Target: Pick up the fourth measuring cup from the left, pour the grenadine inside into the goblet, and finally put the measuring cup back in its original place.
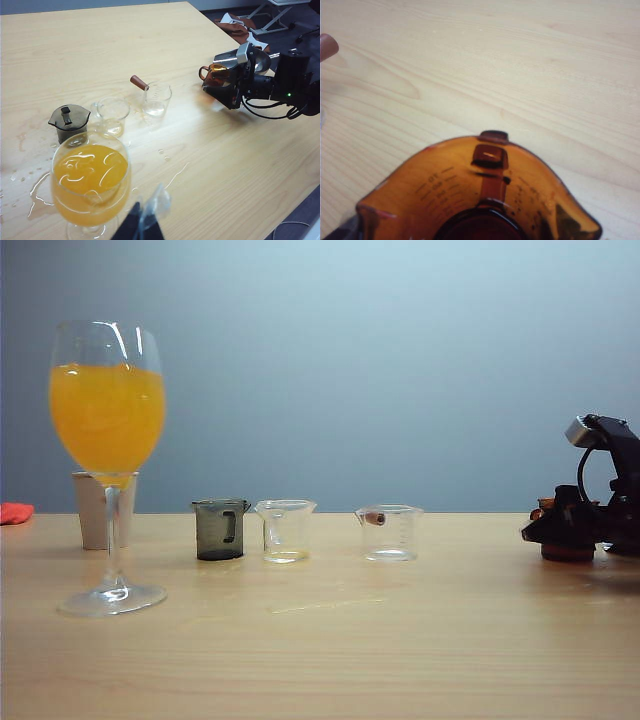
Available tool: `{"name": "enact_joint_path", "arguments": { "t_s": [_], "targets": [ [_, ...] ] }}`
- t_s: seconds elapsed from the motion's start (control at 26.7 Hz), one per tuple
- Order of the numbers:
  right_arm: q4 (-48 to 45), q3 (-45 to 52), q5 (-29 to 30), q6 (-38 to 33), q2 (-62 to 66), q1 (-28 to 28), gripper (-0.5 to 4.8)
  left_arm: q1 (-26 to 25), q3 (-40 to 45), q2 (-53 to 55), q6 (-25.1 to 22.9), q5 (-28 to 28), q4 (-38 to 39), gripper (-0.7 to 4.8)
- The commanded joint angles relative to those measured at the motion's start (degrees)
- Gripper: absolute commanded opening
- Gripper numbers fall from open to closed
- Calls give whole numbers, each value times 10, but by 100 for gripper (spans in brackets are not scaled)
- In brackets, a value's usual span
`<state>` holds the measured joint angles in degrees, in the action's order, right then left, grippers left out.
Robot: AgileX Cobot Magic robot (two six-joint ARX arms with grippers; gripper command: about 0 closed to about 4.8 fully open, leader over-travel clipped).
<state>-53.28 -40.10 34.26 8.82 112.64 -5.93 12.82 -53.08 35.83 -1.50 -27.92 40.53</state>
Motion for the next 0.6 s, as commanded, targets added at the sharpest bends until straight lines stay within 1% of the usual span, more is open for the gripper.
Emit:
{"name": "enact_joint_path", "arguments": {
  "t_s": [0.04,0.3,0.37,0.45,0.49,0.52,0.6],
  "targets": [
    [-10,-2,3,-2,-1,1,479,0,-2,-1,0,-4,-8,-5],
    [-10,-2,3,0,-1,0,476,0,-2,-1,0,-4,-8,-5],
    [-10,-2,4,0,-1,0,417,0,-2,-1,0,-4,-8,-5],
    [-10,-2,4,0,-1,0,349,0,-2,-1,0,-4,-8,-5],
    [-10,-2,4,0,-1,0,307,0,-2,-1,0,-3,-8,-5],
    [-10,-2,3,0,-1,0,278,0,-2,-1,0,-4,-8,-5],
    [-10,-2,3,0,-1,0,246,0,-2,-1,0,-4,-8,-5]
  ]
}}
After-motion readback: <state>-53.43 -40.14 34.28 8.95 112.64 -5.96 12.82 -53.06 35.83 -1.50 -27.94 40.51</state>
